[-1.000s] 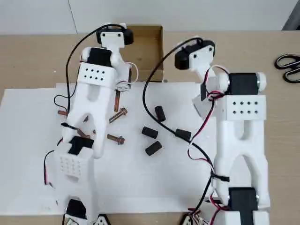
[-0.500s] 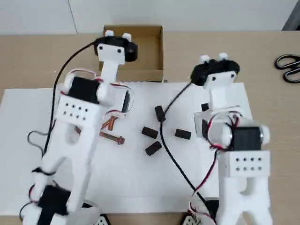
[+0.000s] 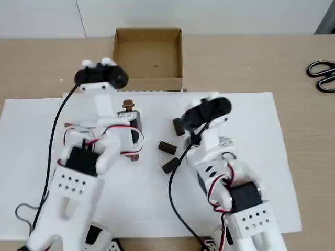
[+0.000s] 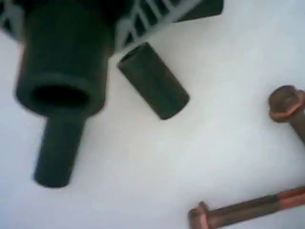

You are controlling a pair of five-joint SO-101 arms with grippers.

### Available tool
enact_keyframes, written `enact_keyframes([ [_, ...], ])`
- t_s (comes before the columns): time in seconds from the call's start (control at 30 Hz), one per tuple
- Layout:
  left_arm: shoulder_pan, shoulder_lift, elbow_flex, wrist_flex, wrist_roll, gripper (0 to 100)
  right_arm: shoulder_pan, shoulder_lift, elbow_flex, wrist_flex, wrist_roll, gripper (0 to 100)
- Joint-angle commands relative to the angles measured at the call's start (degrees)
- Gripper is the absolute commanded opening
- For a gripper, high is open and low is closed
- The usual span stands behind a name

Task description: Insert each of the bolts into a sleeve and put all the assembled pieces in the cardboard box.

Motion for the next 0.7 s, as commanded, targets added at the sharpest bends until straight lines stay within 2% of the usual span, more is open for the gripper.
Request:
enact_keyframes([
  [0.0, 0.0, -9.76, 7.16, -8.44, 2.81, 0, -3.47, -3.82, 2.37, -3.21, -0.18, 0.3],
  [0.23, 0.0, -24.97, 15.34, -10.11, 8.79, 0, -10.51, -6.2, 4.4, -3.21, -0.09, 0.3],
  [0.47, 0.35, -34.46, 23.34, -10.2, 15.21, 0, -18.77, -6.11, 4.48, -3.21, -0.09, 0.3],
  [0.67, 0.44, -40.53, 26.15, -10.2, 18.46, 0, -20.35, -6.02, 5.27, -3.3, -0.09, 0.3],
])
